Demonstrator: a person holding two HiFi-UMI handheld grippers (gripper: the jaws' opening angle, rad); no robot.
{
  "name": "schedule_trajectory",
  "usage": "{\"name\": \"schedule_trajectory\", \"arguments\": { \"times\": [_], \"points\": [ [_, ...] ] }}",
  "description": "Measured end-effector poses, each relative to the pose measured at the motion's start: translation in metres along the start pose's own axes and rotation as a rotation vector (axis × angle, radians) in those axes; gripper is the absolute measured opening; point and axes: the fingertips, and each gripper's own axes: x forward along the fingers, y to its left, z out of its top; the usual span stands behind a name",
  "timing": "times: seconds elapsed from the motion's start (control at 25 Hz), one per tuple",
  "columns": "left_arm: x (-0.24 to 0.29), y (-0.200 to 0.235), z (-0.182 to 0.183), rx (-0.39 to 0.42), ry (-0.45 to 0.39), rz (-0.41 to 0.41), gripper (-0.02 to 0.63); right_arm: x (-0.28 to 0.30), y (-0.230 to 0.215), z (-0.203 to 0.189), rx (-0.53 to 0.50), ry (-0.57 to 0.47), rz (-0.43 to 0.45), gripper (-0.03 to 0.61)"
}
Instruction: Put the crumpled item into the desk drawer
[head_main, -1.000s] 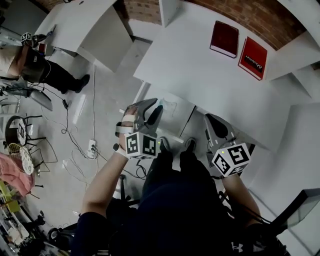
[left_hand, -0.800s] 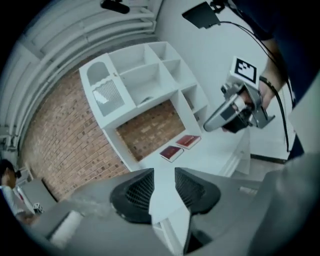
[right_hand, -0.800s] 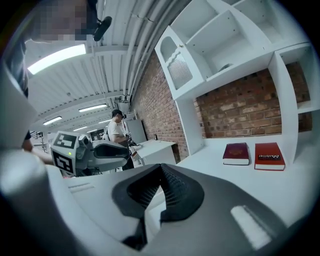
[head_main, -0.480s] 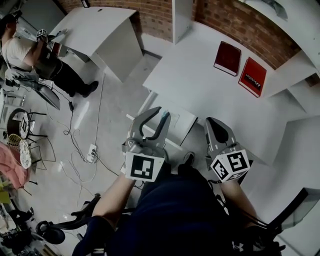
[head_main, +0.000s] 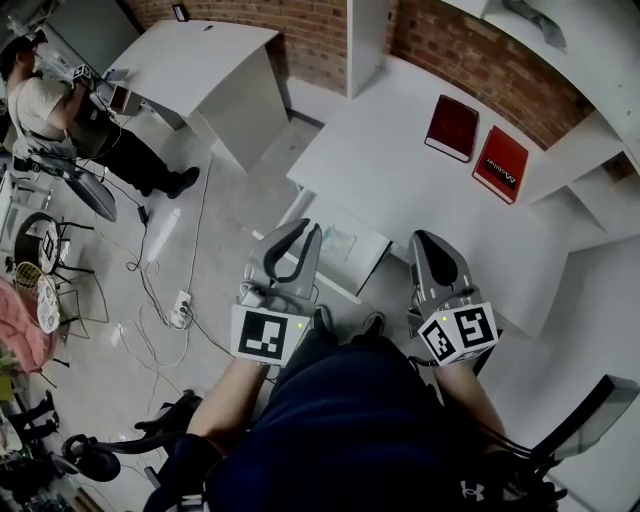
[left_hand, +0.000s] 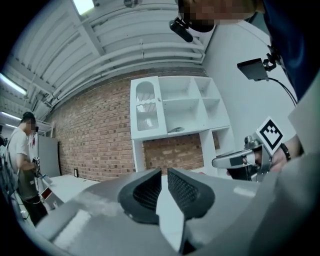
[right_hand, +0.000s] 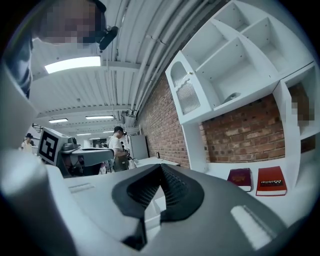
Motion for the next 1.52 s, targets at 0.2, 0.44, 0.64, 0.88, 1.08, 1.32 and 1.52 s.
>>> {"name": "schedule_trajectory", "arguments": {
  "times": [0.2, 0.44, 0.64, 0.88, 1.08, 1.32, 1.52],
  "points": [
    [-0.008, 0.008, -0.005, -0.028, 0.001, 0.026, 0.009, 0.001, 0.002, 0.004, -0.024, -0.02, 0.009, 0.002],
    [-0.007, 0.016, -0.006, -0.036, 0.003, 0.037, 0.003, 0.005, 0.006, 0.007, -0.058, -0.023, 0.02, 0.002],
    [-0.004, 0.017, -0.011, -0.042, 0.017, 0.031, 0.003, 0.008, 0.007, 0.007, -0.061, -0.022, 0.023, 0.002],
    [0.003, 0.018, -0.015, -0.041, 0.028, 0.027, 0.003, 0.01, 0.003, 0.004, -0.054, -0.018, 0.026, 0.002],
    [0.008, 0.018, -0.019, -0.041, 0.035, 0.02, 0.003, 0.012, 0.001, 0.001, -0.05, -0.012, 0.026, 0.002],
    [0.012, 0.017, -0.022, -0.04, 0.042, 0.017, 0.003, 0.014, -0.002, -0.002, -0.043, -0.005, 0.024, 0.002],
    [0.015, 0.019, -0.023, -0.043, 0.047, 0.018, 0.003, 0.018, -0.004, -0.002, -0.041, -0.003, 0.025, 0.002]
  ]
}}
